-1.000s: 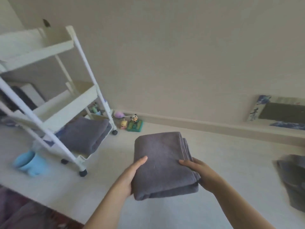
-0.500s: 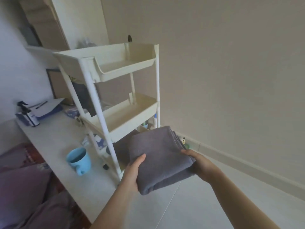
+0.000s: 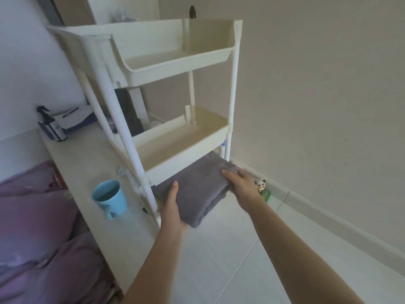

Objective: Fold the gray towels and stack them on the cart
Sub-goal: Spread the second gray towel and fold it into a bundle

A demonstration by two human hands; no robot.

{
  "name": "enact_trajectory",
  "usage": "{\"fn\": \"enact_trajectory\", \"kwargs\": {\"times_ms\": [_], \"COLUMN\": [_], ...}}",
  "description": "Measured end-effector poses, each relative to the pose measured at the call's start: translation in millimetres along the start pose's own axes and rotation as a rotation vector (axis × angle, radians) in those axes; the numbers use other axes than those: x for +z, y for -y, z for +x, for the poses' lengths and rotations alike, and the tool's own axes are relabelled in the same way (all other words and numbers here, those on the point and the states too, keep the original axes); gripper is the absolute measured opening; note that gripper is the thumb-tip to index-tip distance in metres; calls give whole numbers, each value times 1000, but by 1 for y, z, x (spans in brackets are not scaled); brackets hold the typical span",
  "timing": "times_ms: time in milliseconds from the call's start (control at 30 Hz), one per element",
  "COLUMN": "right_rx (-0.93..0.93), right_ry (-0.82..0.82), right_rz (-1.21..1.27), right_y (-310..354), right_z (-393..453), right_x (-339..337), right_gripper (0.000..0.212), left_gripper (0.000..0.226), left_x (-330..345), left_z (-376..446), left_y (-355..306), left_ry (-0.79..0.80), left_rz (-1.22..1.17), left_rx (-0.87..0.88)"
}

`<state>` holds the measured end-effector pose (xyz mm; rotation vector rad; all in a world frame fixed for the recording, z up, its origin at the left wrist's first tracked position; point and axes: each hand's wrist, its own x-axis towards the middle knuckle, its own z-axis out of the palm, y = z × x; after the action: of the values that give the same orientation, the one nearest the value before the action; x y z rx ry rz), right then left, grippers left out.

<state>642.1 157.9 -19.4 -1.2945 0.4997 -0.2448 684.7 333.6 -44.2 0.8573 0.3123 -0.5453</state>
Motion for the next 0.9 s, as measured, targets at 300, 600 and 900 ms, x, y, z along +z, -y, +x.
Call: {"fn": "enact_trajectory", "kwargs": {"times_ms": [300, 600, 900], "right_rx": [-80, 27, 76], "right_ry": [-14, -26, -34], "right_rz": [-154, -312, -187], "right_y": [-24, -33, -31], "right_z": [29, 54, 45], "right_x": [6, 31, 26], "right_gripper": [33, 30, 55], "left_gripper": [73, 80, 67], "left_x": [-21, -1, 1], "left_z": [9, 31, 33], "left_y": [5, 21, 31], "left_ry": [201, -397, -438], "left_rz": [265, 513, 523], "left_rx": [18, 521, 473]}}
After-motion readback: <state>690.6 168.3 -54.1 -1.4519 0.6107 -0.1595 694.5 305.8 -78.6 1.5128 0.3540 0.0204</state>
